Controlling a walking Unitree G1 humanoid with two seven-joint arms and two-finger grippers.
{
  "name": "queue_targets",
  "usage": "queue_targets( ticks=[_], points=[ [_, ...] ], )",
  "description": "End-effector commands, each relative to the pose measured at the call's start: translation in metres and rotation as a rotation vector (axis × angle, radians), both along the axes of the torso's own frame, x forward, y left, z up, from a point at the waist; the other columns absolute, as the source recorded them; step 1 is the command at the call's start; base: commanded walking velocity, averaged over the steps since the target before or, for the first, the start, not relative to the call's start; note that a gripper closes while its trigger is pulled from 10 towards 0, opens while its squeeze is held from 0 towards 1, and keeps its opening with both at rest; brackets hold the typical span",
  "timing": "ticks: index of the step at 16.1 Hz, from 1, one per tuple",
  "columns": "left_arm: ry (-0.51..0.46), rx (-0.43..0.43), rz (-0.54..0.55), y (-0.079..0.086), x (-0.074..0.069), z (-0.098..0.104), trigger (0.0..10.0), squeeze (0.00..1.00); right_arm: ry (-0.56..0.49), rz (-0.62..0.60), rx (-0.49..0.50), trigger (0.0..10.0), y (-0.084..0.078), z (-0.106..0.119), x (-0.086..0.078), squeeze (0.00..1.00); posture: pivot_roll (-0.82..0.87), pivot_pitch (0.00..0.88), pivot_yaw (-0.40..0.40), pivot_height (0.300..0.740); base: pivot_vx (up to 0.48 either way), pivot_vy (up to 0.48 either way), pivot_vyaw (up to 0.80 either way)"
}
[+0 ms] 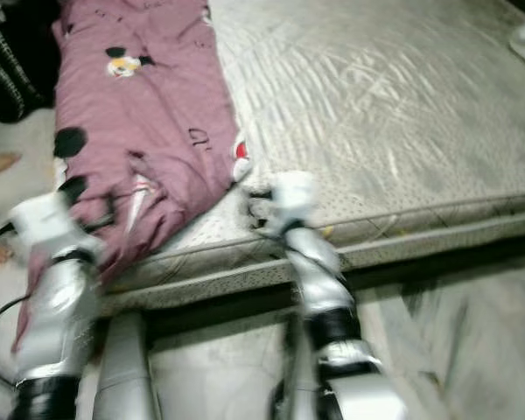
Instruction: Clean up the room
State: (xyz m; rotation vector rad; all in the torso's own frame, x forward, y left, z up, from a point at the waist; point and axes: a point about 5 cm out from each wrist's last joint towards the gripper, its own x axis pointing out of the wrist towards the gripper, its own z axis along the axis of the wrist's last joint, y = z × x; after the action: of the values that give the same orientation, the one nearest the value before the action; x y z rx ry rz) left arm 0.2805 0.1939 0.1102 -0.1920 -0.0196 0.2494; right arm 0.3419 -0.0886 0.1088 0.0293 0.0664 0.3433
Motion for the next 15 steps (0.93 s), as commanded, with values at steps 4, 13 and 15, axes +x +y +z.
queue_targets(
  ticks=[4,13,15],
  points=[
    [0.028,-0.006,-0.018,-0.008,0.007,-0.003,10.0,0.0,0.049,-0.058,-0.021,10.0,-0.021,-0.012,-0.003,0.0,0.06,0.105,-0.053,0.49,0.0,0.0,0.0],
    [0.02,-0.035,0.016,0.004,0.028,0.002,10.0,0.0,0.025,-0.092,-0.122,10.0,-0.067,-0.01,-0.024,0.0,-0.01,0.132,-0.064,0.49,0.0,0.0,0.0],
    [0.017,-0.04,0.027,0.006,0.033,0.003,10.0,0.0,0.044,-0.113,-0.162,10.0,-0.082,-0.016,-0.033,0.0,-0.04,0.14,-0.061,0.49,0.0,0.0,0.0]
  ],
)
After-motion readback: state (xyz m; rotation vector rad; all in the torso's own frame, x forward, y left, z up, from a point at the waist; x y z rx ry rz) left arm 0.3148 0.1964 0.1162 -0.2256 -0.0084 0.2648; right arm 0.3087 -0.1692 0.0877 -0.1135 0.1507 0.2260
